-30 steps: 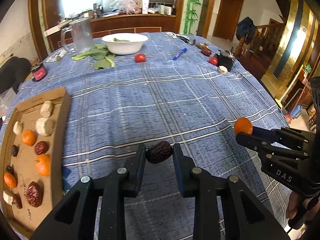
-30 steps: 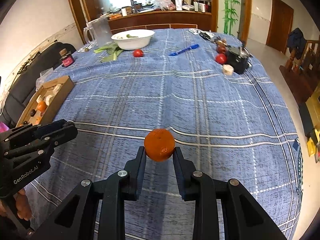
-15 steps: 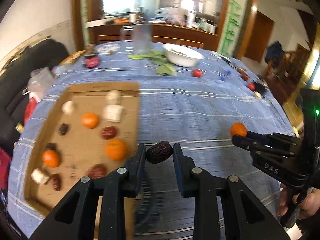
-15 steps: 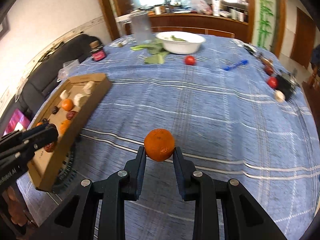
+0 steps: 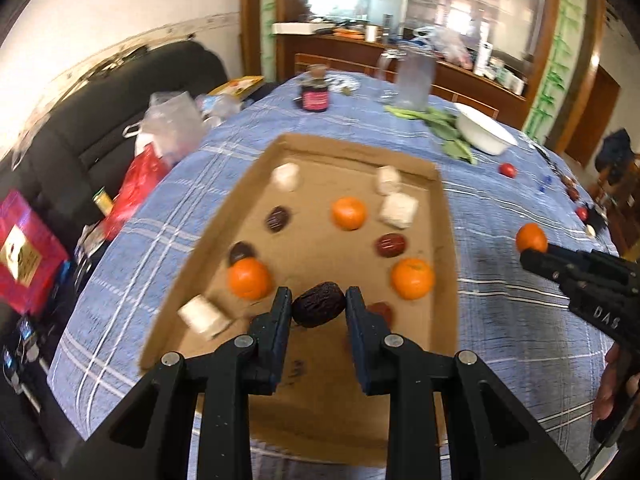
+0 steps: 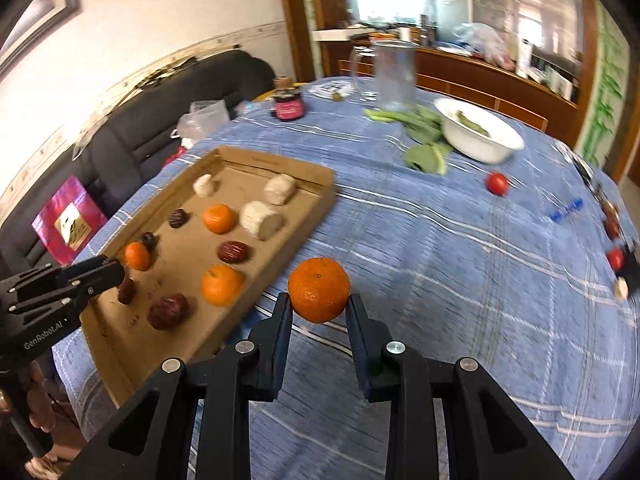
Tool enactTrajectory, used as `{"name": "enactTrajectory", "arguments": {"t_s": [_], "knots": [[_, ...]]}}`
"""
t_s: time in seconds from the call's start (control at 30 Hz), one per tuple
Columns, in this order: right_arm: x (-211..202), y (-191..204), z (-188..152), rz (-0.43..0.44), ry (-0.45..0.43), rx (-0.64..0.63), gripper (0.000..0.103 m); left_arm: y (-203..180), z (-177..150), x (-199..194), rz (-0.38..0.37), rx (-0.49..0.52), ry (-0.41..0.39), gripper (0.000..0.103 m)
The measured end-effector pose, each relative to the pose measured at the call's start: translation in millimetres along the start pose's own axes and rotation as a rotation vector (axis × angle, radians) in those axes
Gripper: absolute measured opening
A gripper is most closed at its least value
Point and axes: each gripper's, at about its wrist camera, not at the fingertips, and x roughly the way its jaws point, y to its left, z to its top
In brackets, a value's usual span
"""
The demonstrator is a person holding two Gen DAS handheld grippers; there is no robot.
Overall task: Organize fruits
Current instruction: 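Carry the orange and dark date into the cardboard tray and open both tools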
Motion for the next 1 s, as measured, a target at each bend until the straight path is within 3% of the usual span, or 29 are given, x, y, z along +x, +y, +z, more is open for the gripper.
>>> {"name": "enactTrajectory", "arguments": {"t_s": [0.27,0.63,1.0], "knots": [[22.3,37.8,22.3,0.061,0.008,-0.076,0.03,32.8,-16.9,2.4,0.02,-0.058,0.047,0.026],[60.7,81.4,32.2,0.147,0.065,-0.148,0.031,31.0,-26.0,18.6,-0.006,-0.049,0.098,0.026],[96.5,109.1,34.7,0.176,0.132,-0.218,0.031,25.0,-23.6,29.3,-0.002,-0.027,0.104,0.026]]}}
